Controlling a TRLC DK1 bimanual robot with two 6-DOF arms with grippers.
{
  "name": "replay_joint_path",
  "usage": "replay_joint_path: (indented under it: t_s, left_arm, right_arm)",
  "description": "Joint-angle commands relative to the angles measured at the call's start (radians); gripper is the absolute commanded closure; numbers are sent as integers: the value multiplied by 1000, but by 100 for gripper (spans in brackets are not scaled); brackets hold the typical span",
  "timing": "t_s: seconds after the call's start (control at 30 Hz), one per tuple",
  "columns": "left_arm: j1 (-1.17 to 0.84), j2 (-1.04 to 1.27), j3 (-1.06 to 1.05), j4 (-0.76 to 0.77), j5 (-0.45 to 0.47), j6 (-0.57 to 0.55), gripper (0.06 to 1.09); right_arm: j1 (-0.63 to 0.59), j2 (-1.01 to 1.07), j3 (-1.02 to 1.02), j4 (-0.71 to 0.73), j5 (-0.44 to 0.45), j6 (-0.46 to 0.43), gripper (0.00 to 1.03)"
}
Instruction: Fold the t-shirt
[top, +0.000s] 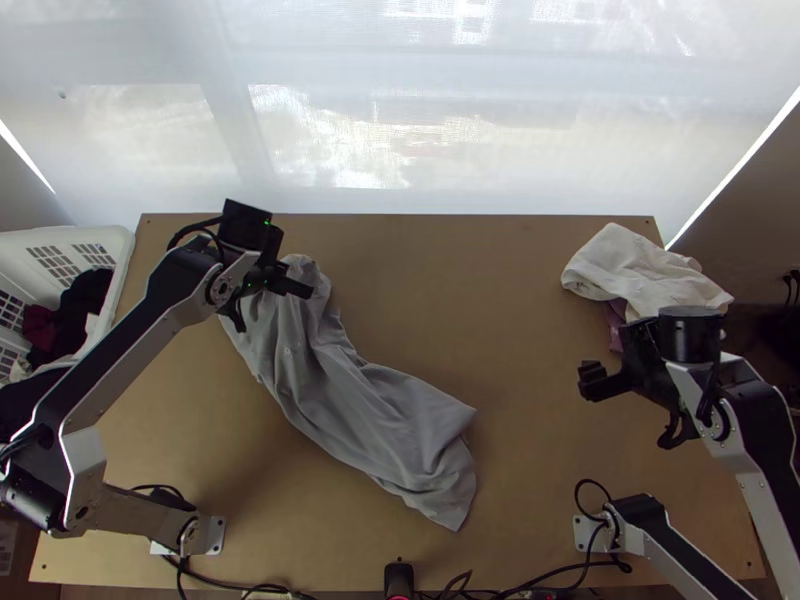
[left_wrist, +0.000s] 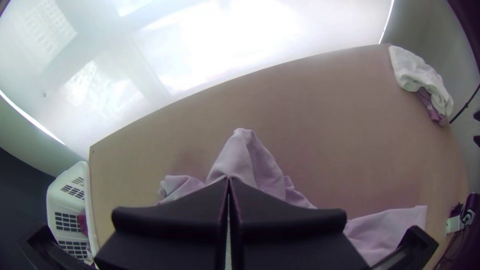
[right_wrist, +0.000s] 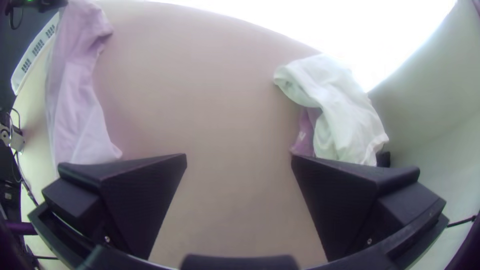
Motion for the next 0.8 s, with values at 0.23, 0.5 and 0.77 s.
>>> replay_joint_path:
  t_s: [0.23, 0.5, 0.77]
  left_arm:
    - [-245, -97, 185, -112, 47, 10, 105]
    - [-410, -125, 294, -223, 45, 25, 105]
    - [-492, -168, 295, -292, 19, 44, 105]
  right_arm:
    - [208, 286, 207, 182, -86, 1, 5]
    - [341, 501, 299, 365, -198, 3, 5]
    - [491, 708, 455, 469, -198, -5, 5]
